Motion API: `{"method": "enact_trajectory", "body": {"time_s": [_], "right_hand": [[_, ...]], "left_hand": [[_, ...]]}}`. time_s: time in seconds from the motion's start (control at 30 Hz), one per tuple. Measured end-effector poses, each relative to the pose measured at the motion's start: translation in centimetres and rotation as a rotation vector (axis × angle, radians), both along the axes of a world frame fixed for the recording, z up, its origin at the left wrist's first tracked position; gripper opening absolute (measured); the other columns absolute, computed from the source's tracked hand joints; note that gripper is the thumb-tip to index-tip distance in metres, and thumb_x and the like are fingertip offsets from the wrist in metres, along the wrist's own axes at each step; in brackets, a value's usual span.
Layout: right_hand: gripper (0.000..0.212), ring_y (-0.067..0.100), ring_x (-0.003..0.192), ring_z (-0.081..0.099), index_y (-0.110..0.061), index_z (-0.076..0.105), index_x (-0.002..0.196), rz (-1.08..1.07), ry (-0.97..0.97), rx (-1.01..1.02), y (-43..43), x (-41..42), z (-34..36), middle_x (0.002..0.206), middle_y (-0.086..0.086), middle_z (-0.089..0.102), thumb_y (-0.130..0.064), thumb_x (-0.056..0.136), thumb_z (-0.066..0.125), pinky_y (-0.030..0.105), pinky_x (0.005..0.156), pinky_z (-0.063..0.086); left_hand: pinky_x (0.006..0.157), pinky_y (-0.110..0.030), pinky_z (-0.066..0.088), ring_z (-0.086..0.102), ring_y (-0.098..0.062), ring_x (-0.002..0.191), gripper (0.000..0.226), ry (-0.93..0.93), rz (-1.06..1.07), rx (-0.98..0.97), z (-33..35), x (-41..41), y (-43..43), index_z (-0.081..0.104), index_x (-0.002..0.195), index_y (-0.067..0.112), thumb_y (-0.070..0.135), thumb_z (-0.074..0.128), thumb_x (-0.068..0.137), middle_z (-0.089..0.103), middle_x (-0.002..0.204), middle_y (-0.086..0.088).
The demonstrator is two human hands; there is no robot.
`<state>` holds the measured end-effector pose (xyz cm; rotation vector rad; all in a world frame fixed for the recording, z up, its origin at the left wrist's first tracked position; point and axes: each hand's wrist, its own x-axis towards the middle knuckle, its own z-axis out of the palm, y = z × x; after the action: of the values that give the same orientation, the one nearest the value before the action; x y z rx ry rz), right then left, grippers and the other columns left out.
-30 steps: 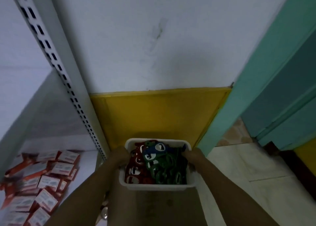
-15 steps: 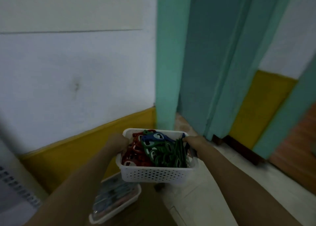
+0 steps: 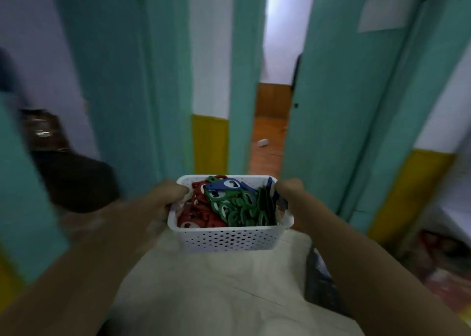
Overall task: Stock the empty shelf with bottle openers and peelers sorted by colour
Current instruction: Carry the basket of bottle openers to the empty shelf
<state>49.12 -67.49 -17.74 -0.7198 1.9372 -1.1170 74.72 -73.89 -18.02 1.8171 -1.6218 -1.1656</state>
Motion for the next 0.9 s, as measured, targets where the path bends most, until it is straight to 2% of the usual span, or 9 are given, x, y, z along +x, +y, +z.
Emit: {"method": "enact_trajectory", "body": {"time_s": [0.1,0.2,0.23,0.3,0.33,0.43,0.57,0.73,0.9], "right_hand": [[0.031,0.018,0.036,0.036,-0.002,0.040,0.059,-0.208,0.075,0.004,2.6,-9.4,-0.2,0.046,0.011,0.042,0.001,0.088,0.050,0.016,0.031,0.027],[0.030,0.021,0.045,0.039,0.001,0.043,0.060,-0.348,0.092,0.012,6.4,-17.8,-0.6,0.057,0.013,0.045,-0.001,0.088,0.054,0.025,0.039,0.032],[0.030,0.021,0.045,0.040,0.001,0.044,0.061,-0.395,0.079,0.014,7.8,-20.3,-0.7,0.058,0.013,0.046,-0.003,0.089,0.055,0.024,0.037,0.032],[0.027,0.022,0.045,0.043,0.005,0.049,0.068,-0.503,0.085,0.034,10.9,-25.0,-1.0,0.055,0.014,0.050,-0.009,0.090,0.057,0.023,0.036,0.034],[0.024,0.022,0.046,0.044,0.006,0.052,0.075,-0.553,0.095,0.052,12.4,-27.3,-1.1,0.051,0.014,0.052,-0.012,0.090,0.058,0.022,0.036,0.035],[0.019,0.023,0.049,0.046,0.002,0.051,0.076,-0.703,0.105,0.066,16.9,-33.0,-1.2,0.058,0.015,0.052,-0.011,0.088,0.057,0.026,0.047,0.040],[0.028,0.021,0.043,0.035,-0.004,0.044,0.065,-0.909,0.091,0.042,22.3,-39.4,-1.7,0.039,0.009,0.038,-0.011,0.091,0.055,0.023,0.042,0.031],[0.026,0.020,0.045,0.036,-0.010,0.045,0.068,-1.160,0.068,0.065,29.0,-45.3,-1.9,0.056,0.012,0.042,-0.016,0.092,0.054,0.026,0.043,0.031],[0.026,0.021,0.045,0.034,-0.007,0.043,0.067,-1.377,-0.027,0.079,36.2,-48.2,-2.6,0.057,0.012,0.039,-0.009,0.090,0.054,0.025,0.042,0.030]], "left_hand": [[0.049,-0.031,0.048,0.059,-0.027,0.057,0.018,0.071,-0.165,0.084,0.8,-10.3,-0.1,0.051,0.095,-0.004,0.013,0.049,0.096,0.060,0.073,-0.016],[0.040,-0.026,0.045,0.054,-0.023,0.041,0.027,0.045,-0.325,0.117,1.2,-20.2,-0.1,0.049,0.080,-0.003,0.017,0.045,0.099,0.057,0.053,-0.013],[0.040,-0.026,0.048,0.058,-0.023,0.042,0.030,0.040,-0.391,0.127,1.1,-23.4,-0.1,0.050,0.079,-0.003,0.018,0.044,0.100,0.060,0.051,-0.014],[0.068,-0.039,0.058,0.069,-0.031,0.076,0.032,0.016,-0.546,0.131,0.7,-29.9,0.2,0.056,0.100,-0.009,0.021,0.045,0.099,0.069,0.083,-0.024],[0.078,-0.044,0.056,0.066,-0.036,0.089,0.036,-0.004,-0.602,0.118,0.6,-33.1,0.5,0.055,0.111,-0.010,0.022,0.046,0.099,0.066,0.098,-0.027],[0.052,-0.032,0.051,0.062,-0.029,0.068,0.035,-0.022,-0.748,0.051,0.3,-42.3,2.1,0.056,0.112,-0.012,0.019,0.054,0.095,0.063,0.082,-0.020],[0.058,-0.032,0.049,0.060,-0.027,0.068,0.035,-0.023,-0.976,0.033,-0.2,-53.9,4.3,0.055,0.113,-0.011,0.018,0.054,0.093,0.062,0.091,-0.021],[0.068,-0.034,0.048,0.059,-0.031,0.075,0.036,-0.002,-1.208,0.026,-0.6,-67.2,8.5,0.057,0.110,-0.010,0.022,0.055,0.094,0.062,0.095,-0.022],[0.067,-0.037,0.050,0.058,-0.033,0.072,0.037,-0.043,-1.414,0.003,-2.2,-75.8,15.6,0.057,0.103,-0.009,0.027,0.057,0.093,0.060,0.086,-0.022]]}}
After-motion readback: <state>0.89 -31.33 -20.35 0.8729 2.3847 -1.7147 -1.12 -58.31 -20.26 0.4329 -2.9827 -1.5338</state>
